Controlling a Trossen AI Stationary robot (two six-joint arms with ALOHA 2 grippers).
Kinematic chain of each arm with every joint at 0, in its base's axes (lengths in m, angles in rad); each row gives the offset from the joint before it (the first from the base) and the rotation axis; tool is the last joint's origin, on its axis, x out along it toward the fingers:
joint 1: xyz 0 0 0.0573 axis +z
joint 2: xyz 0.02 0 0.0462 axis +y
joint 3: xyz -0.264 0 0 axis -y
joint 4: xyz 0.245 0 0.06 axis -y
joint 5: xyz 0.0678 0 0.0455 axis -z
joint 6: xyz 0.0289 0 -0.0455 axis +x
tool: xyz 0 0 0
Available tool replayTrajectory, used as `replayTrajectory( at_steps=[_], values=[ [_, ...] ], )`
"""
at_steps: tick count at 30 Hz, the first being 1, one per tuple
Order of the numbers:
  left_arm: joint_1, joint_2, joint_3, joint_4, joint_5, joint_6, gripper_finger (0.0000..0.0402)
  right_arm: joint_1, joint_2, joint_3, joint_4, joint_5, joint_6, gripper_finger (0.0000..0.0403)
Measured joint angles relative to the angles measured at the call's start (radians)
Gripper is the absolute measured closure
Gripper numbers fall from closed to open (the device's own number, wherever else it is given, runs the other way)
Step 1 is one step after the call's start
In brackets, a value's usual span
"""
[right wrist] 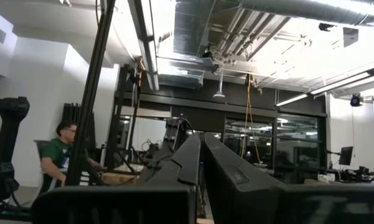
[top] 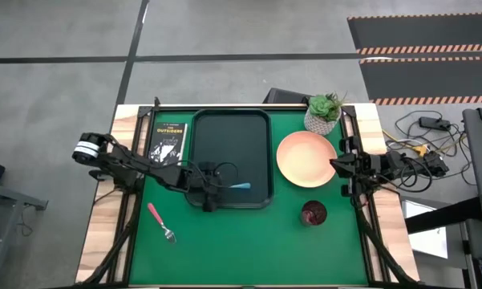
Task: Pick and place plate/cup/fork/spoon on tray
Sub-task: Put the blue spoon on the bottom of the black serving tray
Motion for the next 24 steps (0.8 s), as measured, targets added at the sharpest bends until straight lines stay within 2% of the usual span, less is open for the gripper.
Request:
replayTrajectory(
  at_steps=[11,24],
  values=[
    [0.0,0.0,-0.013,0.013,0.036,-0.007,0.0399,0.0,0.0,0.0,-0.006,0.0,0.0,0.0394],
    [0.0,0.005,-0.035,0.02,0.036,-0.011,0.0369,0.0,0.0,0.0,-0.007,0.0,0.0,0.0394]
  ],
)
